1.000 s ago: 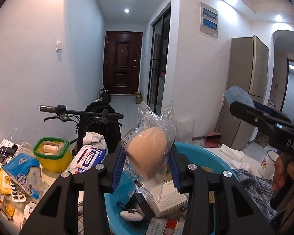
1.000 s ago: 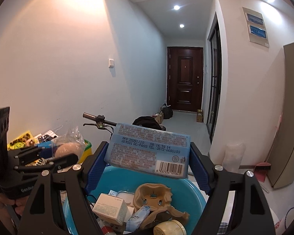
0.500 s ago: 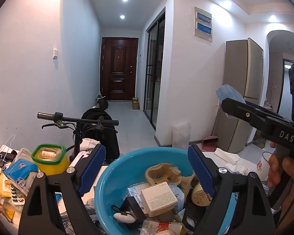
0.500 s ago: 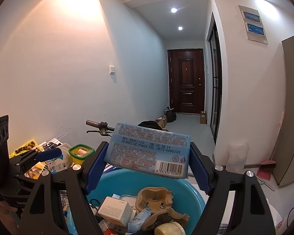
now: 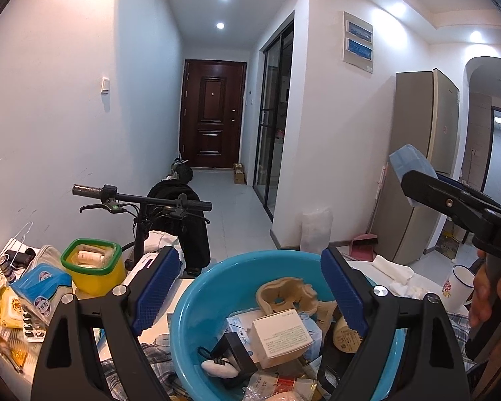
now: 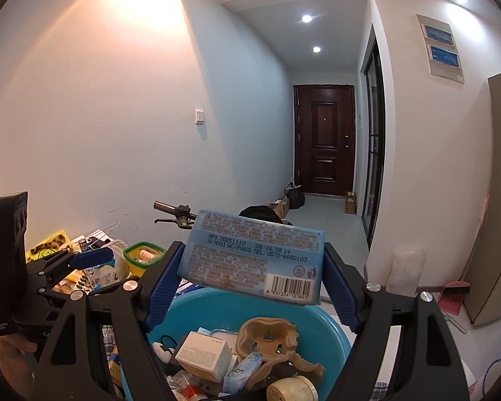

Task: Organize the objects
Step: 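Open the left tool dropping the sponge while the right tool releases the soap box into the basin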

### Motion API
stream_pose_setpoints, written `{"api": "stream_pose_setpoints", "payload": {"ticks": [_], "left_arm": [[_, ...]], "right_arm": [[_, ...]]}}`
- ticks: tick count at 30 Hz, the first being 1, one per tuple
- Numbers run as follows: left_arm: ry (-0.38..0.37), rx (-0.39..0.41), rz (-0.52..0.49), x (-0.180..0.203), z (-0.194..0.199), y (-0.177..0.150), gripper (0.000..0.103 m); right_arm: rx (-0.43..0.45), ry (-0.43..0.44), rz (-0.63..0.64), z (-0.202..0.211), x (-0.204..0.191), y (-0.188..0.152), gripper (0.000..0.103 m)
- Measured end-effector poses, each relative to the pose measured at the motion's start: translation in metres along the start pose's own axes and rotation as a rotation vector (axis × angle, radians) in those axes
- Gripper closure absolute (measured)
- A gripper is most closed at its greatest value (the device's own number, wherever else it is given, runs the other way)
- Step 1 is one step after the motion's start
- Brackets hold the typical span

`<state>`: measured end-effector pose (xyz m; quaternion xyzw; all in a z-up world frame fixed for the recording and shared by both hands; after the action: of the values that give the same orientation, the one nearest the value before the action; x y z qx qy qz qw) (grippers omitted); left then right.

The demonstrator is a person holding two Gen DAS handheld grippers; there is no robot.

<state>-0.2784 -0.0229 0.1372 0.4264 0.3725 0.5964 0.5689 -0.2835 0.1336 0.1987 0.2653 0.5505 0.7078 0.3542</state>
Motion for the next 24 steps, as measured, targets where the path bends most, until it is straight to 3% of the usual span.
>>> {"api": "stream_pose_setpoints", "payload": {"ticks": [4, 7, 24], "left_arm": [[0.002, 0.002, 0.011, -0.003, 0.002, 0.001, 0.014], [0.001, 0.001, 0.017, -0.004, 0.002, 0.002, 0.014], [0.033, 0.009, 0.017, -0.002, 0.018, 0.009, 0.014]], "right_arm": [[-0.003, 0.005, 0.004, 0.003, -0.003, 0.002, 0.023], [0.017, 0.015, -0.003, 0.008, -0.003, 0.003, 0.000], [-0.027, 0.000, 0.037, 0.003, -0.013, -0.002, 0.000]]}}
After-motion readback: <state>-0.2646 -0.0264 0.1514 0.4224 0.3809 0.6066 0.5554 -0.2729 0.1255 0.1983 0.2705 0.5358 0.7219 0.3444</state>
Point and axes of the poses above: each gripper's, at about its wrist camera, not at the fingertips, and z roughly against the way its jaws point, x to its right, y to its top, the point moved 7 cm from there along -z, roughly the way its jaws point, and after that the axes turned 2 degrees about y, right-handed, at the moved point
